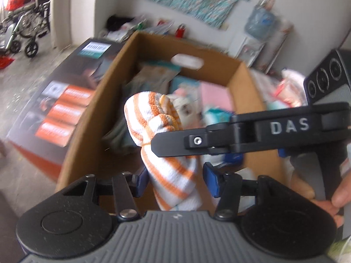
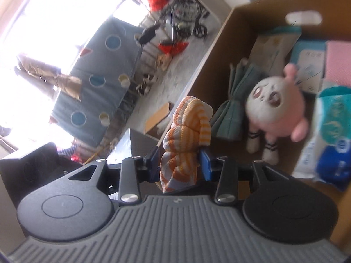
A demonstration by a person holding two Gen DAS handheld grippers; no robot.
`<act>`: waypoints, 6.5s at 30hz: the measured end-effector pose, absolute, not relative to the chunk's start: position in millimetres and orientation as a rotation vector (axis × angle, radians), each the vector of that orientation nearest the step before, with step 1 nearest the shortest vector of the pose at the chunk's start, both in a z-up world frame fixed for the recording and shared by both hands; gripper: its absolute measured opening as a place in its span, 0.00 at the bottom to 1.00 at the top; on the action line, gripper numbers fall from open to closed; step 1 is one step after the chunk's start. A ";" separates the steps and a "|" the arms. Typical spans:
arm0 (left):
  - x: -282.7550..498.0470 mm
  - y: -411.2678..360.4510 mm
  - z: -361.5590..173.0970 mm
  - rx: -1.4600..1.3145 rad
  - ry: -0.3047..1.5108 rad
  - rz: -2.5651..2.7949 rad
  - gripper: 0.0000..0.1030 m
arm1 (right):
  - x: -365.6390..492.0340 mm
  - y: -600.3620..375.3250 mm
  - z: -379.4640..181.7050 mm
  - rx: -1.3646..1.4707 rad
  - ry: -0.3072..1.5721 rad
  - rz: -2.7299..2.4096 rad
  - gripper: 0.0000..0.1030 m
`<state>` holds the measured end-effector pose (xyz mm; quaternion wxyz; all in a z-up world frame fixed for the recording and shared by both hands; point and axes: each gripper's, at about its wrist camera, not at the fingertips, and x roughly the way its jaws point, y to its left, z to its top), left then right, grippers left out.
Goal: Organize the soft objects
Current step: 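Carry the striped towel over the cardboard box with both tools, then open both tools to drop the striped towel into the box, then move the right tool to the green cloth while the left tool reaches the gold snack pack, then grasp the green cloth with the right tool while the left tool grasps the gold snack pack, then carry the gold pack into the box with the left tool while the right tool carries the green cloth, then release the gold pack with the left tool while the right tool drops the green cloth in the box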
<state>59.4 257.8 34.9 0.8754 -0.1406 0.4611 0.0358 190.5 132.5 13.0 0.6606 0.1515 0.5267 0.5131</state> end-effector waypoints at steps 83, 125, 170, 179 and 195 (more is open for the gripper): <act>273.6 -56.9 2.3 -0.291 1.190 -0.404 0.72 | 165.0 -314.7 -78.9 0.188 0.699 -0.005 0.68; 306.2 -84.8 -12.4 -0.336 1.249 -0.283 0.61 | 131.2 -302.6 -76.9 0.102 0.597 -0.050 0.18; 113.7 265.3 -53.6 -0.448 1.319 0.146 0.59 | 161.7 -35.7 72.3 0.208 0.745 0.944 0.20; 109.3 278.6 -50.5 -0.504 1.322 0.147 0.57 | 196.2 87.7 33.0 0.112 1.050 1.029 0.32; 92.9 273.1 -16.4 -0.466 1.168 0.135 0.69 | 192.2 46.1 39.5 0.155 0.921 0.945 0.44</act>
